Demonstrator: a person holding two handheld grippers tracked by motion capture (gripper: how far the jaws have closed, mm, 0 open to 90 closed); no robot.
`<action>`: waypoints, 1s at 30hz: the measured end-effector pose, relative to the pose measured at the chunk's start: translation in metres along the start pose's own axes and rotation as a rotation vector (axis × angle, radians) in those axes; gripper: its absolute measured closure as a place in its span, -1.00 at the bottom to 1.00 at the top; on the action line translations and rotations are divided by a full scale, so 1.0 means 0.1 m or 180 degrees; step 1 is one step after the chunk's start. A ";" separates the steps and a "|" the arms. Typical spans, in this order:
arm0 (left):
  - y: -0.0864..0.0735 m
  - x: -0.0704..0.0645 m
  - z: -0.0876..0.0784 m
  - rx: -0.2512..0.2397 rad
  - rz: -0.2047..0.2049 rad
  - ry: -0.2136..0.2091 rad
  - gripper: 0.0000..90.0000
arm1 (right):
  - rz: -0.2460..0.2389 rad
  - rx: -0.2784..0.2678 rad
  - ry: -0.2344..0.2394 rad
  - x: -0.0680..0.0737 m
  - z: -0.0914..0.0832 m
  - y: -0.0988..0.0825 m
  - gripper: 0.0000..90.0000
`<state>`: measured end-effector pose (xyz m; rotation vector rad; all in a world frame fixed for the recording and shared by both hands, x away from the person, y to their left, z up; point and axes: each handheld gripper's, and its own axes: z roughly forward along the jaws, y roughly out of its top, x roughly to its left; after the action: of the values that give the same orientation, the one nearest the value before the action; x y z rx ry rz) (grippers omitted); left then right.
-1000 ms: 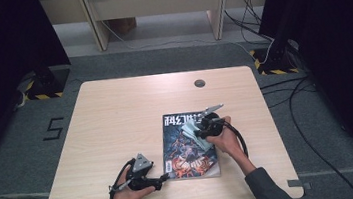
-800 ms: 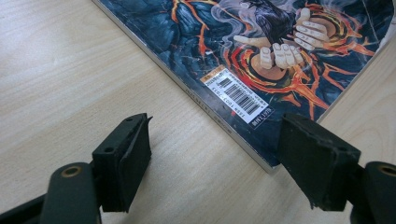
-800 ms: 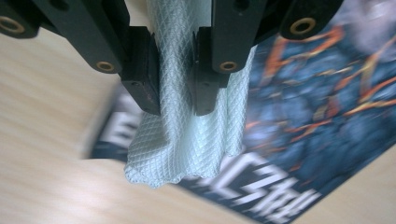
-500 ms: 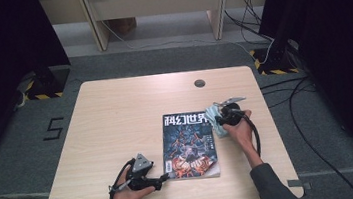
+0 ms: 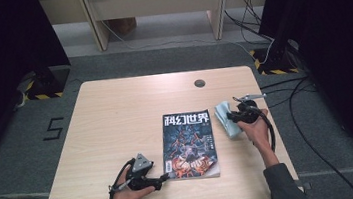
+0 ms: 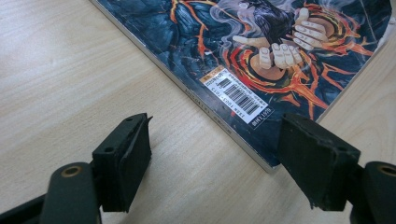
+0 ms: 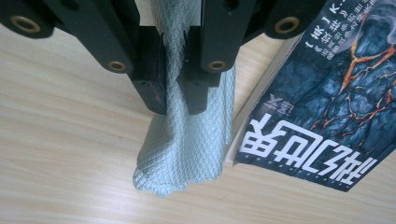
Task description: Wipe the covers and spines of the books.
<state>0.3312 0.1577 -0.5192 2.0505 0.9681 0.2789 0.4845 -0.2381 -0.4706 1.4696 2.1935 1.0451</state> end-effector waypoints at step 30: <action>0.00 0.01 -0.01 0.0024 0.0023 -0.0011 -0.45 | 0.0292 0.0058 -0.0185 -0.46 -0.35 -0.31 0.79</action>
<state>0.3317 0.1586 -0.5185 2.0610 0.9613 0.2757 0.4626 -0.2994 -0.4747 1.6015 2.1191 1.0006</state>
